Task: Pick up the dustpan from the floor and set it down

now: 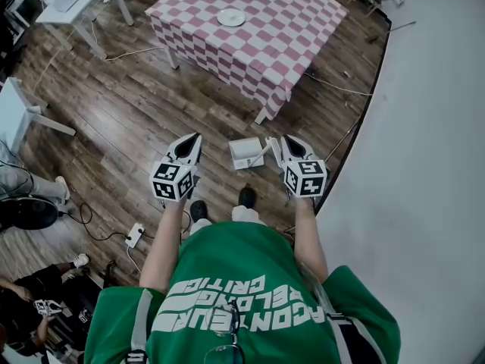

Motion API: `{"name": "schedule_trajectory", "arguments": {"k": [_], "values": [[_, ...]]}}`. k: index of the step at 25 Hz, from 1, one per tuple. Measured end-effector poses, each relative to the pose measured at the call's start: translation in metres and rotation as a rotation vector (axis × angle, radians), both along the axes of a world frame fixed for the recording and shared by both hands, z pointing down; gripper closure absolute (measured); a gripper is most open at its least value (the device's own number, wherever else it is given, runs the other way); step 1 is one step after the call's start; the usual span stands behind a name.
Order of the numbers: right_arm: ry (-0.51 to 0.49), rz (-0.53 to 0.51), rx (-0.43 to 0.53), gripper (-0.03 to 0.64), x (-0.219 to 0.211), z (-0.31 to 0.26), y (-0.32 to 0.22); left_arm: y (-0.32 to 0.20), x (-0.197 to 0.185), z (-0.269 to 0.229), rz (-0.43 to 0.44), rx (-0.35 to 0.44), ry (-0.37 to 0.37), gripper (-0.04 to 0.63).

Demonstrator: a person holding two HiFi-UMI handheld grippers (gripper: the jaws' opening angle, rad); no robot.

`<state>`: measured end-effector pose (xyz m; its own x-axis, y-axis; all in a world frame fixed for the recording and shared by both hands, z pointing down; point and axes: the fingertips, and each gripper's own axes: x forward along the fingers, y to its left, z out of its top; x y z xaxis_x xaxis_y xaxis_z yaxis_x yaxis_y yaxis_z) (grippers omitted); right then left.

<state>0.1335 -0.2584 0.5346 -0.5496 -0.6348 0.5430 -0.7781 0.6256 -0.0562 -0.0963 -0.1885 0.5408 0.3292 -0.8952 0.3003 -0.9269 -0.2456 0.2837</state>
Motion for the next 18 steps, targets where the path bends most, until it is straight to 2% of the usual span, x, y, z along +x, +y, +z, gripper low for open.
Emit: {"name": "schedule_trajectory", "arguments": {"k": [18], "values": [[-0.005, 0.007, -0.018, 0.609, 0.011, 0.005, -0.002, -0.007, 0.010, 0.001, 0.015, 0.000, 0.008, 0.594]]}}
